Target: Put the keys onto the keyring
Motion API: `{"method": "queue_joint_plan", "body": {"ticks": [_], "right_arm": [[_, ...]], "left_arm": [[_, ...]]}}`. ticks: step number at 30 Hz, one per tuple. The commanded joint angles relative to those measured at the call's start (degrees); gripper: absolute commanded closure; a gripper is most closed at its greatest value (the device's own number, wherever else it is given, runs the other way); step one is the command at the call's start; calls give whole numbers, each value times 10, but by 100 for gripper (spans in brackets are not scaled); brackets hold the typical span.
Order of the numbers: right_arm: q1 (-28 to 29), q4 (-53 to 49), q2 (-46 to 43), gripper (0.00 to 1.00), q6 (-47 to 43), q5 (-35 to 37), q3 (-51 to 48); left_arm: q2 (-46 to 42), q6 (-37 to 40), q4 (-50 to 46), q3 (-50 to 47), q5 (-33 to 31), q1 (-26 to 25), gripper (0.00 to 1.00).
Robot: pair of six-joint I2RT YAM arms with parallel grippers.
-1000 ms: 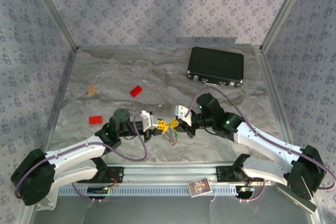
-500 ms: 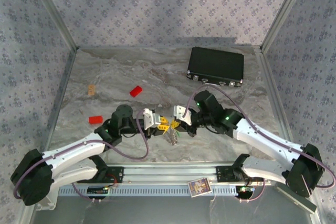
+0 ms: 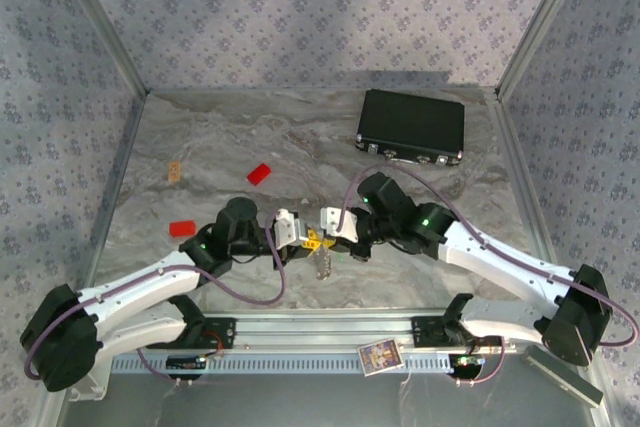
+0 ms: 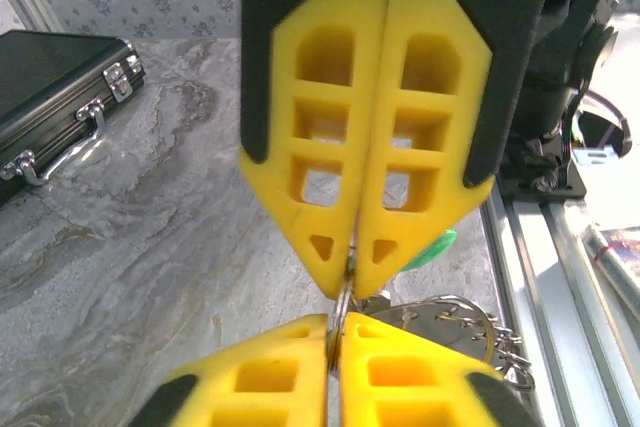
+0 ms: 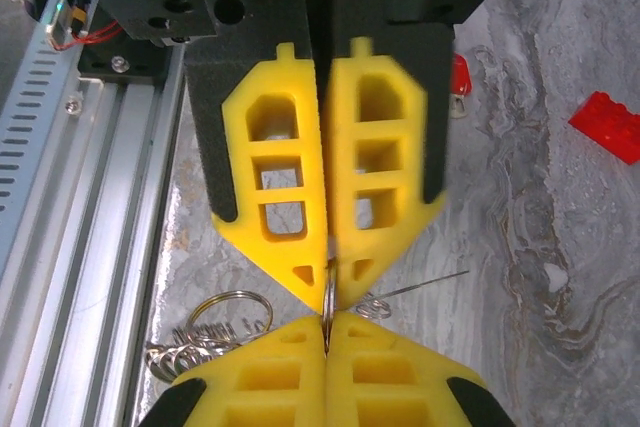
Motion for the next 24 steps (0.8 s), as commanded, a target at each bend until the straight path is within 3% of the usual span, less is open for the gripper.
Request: {"method": "queue_joint_plan", "body": {"ticks": [1, 2, 5, 7, 17, 24], "right_arm": [[11, -10, 8, 100, -10, 1, 26], [10, -7, 5, 100, -8, 0, 23], [-1, 21, -16, 75, 12, -5, -3], [-17, 43, -31, 70, 33, -23, -22], [-30, 95, -40, 67, 79, -60, -62], [-30, 109, -30, 73, 81, -66, -67]], "left_arm": [[-14, 14, -5, 22, 4, -2, 100], [-18, 15, -5, 20, 3, -2, 100], [-31, 13, 4, 11, 3, -2, 100], [-35, 6, 16, 4, 5, -2, 100], [-36, -26, 102, -33, 18, -2, 100], [-33, -27, 116, -39, 21, -2, 100]]}}
